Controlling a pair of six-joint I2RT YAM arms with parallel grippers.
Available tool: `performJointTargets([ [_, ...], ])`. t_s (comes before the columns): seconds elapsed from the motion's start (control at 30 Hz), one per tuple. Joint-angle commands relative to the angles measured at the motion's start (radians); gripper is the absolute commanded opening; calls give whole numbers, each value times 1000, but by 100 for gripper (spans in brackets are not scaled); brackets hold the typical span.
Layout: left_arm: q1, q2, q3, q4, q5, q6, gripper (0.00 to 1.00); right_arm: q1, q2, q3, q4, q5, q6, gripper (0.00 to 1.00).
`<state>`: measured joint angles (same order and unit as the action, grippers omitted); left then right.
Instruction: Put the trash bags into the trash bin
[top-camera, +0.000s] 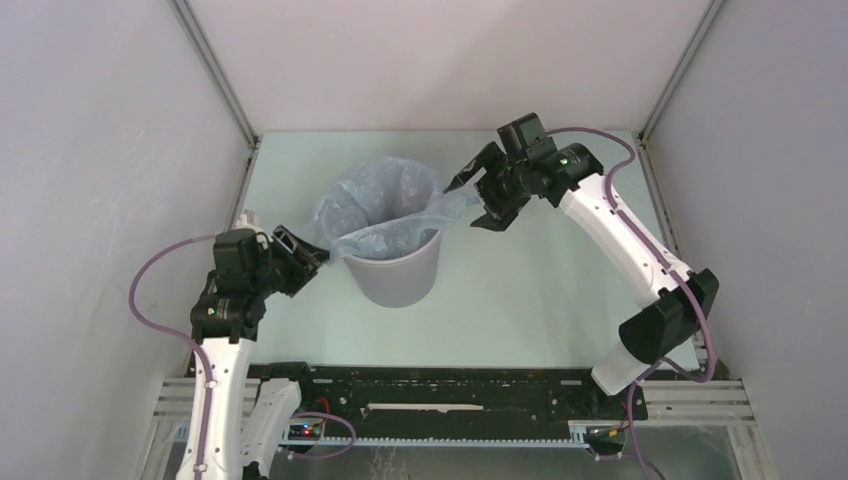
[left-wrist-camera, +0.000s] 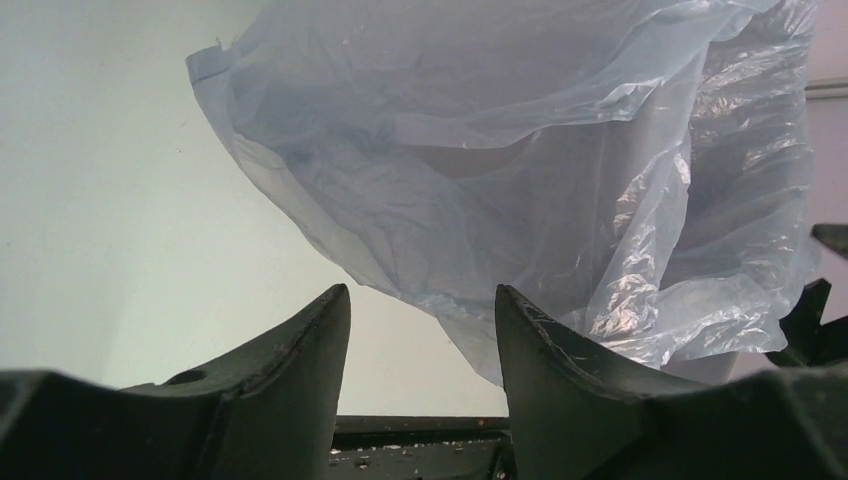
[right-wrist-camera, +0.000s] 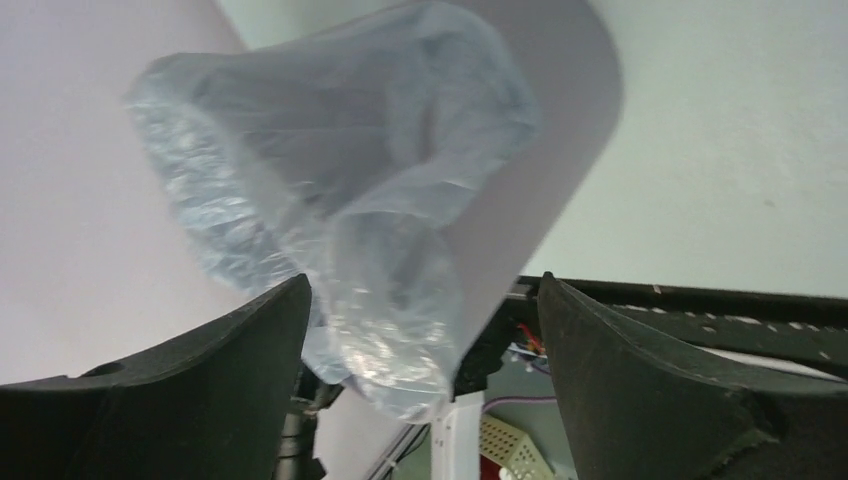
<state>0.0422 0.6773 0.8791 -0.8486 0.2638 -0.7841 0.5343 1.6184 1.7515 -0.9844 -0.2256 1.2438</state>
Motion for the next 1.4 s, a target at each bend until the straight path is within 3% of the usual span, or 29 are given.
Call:
performJointTargets([
  [0.0, 0, -3, -6, 22, -20, 13, 60, 22, -43, 4, -142, 106, -31, 87],
  [0.1, 1, -1, -6, 25, -23, 20, 60, 26, -88, -71, -114, 61, -42, 70],
  [0.17, 1, 6, -2, 20, -24, 26, 60, 32, -138, -110, -77, 64, -49, 64],
  [0.43, 2, 16, -6, 25, -12, 7, 62, 41, -224, -262, 56, -44, -67, 53],
  [0.67, 2, 3, 7, 15, -10, 8, 63, 38, -194, -289, 161, -103, -14, 66],
  [0.9, 1, -12, -14, 18, -7, 1, 62, 55, -204, -182, 130, 9, -38, 84],
  [1.23, 1, -17, -21, 32, -5, 0, 62, 104, -91, -52, 2, 124, -12, 97],
  [1.37, 0, -20, -19, 32, -5, -1, 62, 105, -38, -37, -16, 102, 1, 94],
])
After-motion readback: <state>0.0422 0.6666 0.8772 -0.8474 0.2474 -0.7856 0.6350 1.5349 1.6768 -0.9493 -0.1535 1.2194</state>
